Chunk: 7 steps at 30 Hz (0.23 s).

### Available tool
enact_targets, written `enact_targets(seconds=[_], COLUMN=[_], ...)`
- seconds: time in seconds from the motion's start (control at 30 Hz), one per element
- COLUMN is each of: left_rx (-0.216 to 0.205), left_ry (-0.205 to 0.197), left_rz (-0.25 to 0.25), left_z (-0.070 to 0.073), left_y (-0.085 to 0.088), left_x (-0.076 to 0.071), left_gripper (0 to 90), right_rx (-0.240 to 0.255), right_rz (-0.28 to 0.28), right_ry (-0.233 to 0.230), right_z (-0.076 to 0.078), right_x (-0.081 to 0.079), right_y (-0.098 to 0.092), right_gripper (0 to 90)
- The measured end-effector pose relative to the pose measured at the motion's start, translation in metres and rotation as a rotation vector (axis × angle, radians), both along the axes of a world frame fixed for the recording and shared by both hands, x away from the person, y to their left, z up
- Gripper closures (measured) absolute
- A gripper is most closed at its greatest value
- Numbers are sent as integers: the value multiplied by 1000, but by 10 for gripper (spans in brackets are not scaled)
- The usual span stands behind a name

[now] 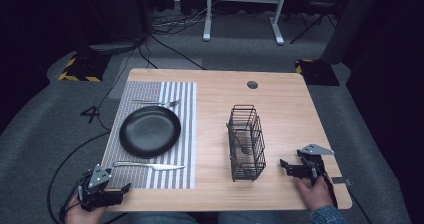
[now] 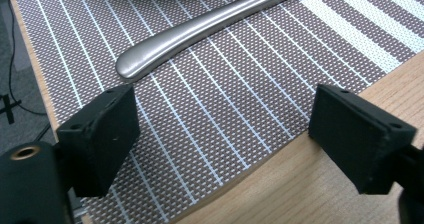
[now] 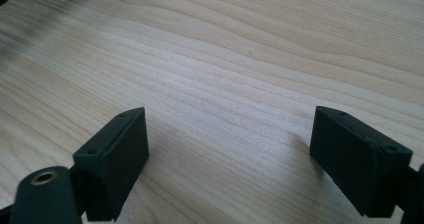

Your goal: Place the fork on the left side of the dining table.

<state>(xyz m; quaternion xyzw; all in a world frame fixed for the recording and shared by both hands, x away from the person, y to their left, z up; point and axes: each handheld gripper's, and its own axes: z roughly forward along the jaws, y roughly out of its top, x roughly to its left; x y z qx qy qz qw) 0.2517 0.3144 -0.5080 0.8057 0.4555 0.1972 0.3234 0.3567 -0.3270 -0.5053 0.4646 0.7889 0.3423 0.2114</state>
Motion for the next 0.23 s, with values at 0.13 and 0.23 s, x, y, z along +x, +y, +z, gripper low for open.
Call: enact_targets(seconds=[0.13, 0.23], left_rx=[-36, -73], left_ry=[-45, -77], left_rz=[9, 7], left_z=[-7, -13], left_y=[-1, -1], left_x=[-4, -5], left_gripper=[78, 25], right_rx=[0, 0], right_rz=[-1, 0], right_ry=[0, 0], right_z=[0, 0], right_x=[0, 0], right_y=[0, 0], right_gripper=[161, 161])
